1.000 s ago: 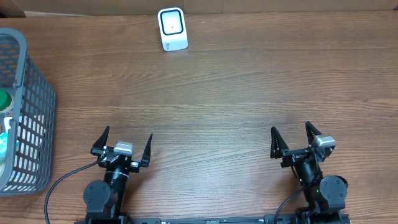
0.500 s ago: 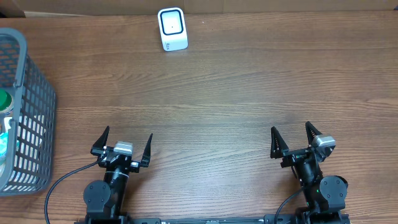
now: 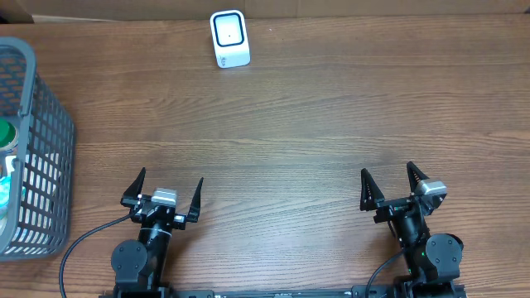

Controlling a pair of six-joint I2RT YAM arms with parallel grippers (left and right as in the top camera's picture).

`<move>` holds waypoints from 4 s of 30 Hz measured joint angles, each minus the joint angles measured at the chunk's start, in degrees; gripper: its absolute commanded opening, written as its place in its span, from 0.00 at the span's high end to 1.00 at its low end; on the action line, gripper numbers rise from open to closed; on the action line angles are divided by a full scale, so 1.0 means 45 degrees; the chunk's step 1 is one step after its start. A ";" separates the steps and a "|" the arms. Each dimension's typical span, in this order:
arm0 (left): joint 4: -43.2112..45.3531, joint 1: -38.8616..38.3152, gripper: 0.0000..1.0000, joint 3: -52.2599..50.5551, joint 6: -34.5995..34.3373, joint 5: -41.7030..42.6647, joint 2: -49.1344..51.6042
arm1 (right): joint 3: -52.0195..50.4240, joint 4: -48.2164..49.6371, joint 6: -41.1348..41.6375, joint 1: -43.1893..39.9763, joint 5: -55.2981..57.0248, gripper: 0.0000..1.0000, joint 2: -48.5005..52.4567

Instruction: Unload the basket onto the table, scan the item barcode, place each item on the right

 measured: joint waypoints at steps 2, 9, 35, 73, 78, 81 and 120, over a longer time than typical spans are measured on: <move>0.0000 0.0000 0.01 0.0000 0.0000 0.0000 0.0000 | 0.0000 0.0000 0.0000 0.0000 0.0000 0.00 0.0000; 0.0000 0.0000 0.00 0.0000 0.0000 0.0000 0.0000 | 0.0000 0.0000 0.0000 0.0000 0.0000 0.00 0.0000; 0.0000 0.0000 0.00 0.0000 -0.0005 -0.0039 0.0000 | 0.0000 0.0005 0.0000 0.0000 -0.0005 0.00 0.0000; -1.5023 0.0000 0.00 2.2221 -0.2006 0.2016 1.7384 | 0.0000 0.0005 0.0000 0.0000 0.0000 0.00 -0.0010; -1.4921 0.0024 0.00 2.2294 -0.2171 0.1909 1.8598 | 0.0000 0.0005 0.0005 0.0000 0.0000 0.00 -0.0010; -1.5008 0.0321 0.00 2.2474 -0.2885 0.1287 1.8768 | 0.0000 0.0005 0.0000 0.0000 -0.0005 0.00 -0.0010; -1.4698 1.2313 0.27 2.2508 -0.7781 -0.3638 2.2493 | 0.0000 0.0010 0.0000 0.0000 0.0000 0.00 -0.0010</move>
